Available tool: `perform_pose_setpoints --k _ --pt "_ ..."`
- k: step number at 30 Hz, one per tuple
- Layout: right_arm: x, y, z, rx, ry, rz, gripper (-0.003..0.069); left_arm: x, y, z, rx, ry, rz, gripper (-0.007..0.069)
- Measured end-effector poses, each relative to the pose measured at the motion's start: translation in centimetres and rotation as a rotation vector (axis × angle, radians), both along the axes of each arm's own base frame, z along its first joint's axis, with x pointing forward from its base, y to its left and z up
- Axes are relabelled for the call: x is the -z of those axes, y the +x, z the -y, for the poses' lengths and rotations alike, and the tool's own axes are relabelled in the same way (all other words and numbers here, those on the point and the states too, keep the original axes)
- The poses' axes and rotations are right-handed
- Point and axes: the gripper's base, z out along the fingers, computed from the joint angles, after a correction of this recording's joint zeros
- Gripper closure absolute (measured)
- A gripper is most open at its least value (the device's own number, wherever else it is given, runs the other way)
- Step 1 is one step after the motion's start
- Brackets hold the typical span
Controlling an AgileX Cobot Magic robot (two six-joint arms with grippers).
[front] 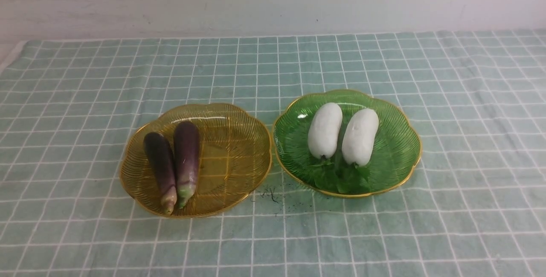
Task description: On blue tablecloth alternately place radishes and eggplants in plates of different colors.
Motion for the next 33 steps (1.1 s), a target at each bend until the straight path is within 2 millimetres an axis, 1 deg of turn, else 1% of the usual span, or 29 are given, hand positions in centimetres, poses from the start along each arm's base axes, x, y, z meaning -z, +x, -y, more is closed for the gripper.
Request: perform_pose_setpoints --k 7,33 --pt "0.00 0.00 0.00 0.000 0.000 0.000 0.0674 -0.10 0.13 0.00 -0.002 -0.003 0.032 0.0632" --pt "-0.01 0.00 0.00 0.000 -0.001 0.001 0.0674 -0.10 0.14 0.00 -0.003 -0.002 0.035 0.0632"
